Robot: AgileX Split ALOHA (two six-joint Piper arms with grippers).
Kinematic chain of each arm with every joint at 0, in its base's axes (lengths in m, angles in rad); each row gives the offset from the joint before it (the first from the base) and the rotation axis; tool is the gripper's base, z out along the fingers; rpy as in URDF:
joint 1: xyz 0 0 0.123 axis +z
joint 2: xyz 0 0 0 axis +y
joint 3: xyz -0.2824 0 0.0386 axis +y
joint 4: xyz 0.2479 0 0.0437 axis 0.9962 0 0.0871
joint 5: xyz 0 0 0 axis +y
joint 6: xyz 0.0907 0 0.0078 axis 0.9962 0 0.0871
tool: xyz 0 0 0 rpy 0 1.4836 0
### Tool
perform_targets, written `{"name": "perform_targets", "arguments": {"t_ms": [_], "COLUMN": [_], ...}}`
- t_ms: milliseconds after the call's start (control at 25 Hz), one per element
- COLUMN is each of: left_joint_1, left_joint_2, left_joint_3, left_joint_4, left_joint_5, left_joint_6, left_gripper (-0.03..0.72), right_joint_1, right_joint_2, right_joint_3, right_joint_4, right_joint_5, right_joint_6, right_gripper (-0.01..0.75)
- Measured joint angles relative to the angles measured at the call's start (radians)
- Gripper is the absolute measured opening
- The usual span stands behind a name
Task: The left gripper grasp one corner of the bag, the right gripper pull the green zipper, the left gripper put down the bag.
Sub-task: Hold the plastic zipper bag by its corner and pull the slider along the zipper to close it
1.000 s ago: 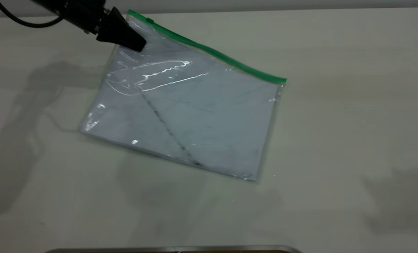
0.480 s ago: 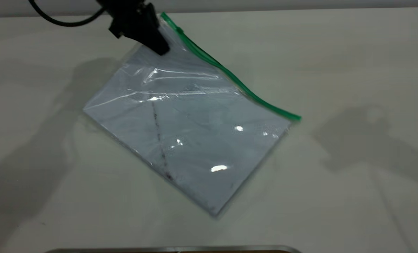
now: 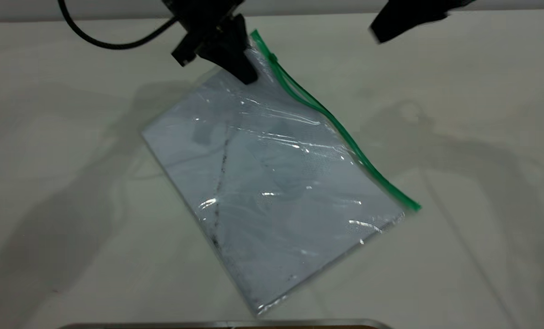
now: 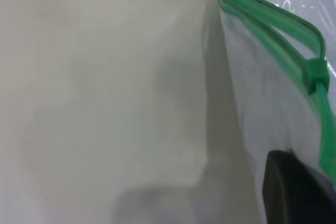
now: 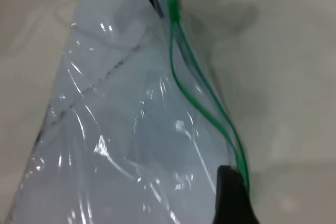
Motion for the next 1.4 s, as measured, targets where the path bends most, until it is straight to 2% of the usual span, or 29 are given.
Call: {"name": "perform_targets", "arguments": {"t_ms": [360, 760, 1080, 1240, 1400], "left_joint_1": [-0.070, -0.100, -0.104, -0.104, -0.104], "left_joint_2": [0.000, 0.001, 0.001, 0.001, 0.001], "left_joint_3": [0.000, 0.000, 0.000, 0.000, 0.000], "left_joint_4": [-0.001, -0.094, -0.147, -0.147, -0.147], "left_joint_5": [-0.076, -0.122, -0.130, -0.132, -0.138], "left_joint_6": [0.039, 0.098, 0.125, 0.125, 0.126], "left_gripper": [0.053, 0.055, 0.057, 0.057, 0.058], "right_joint_1": [0.079, 0.084, 0.084, 0.084, 0.084], "right_joint_2": [0.106, 0.120, 0.121, 0.121, 0.121], "right_joint_3": [-0.059, -0.059, -0.059, -0.059, -0.059], "right_joint_4": [0.116, 0.216, 0.223, 0.225, 0.226], "right_joint_5": [-0.017, -0.069, -0.098, -0.102, -0.102], "right_joint_6": [-0.126, -0.189, -0.192, -0.192, -0.192], "right_gripper": [0.517, 0.517, 0.511, 0.458, 0.361]}}
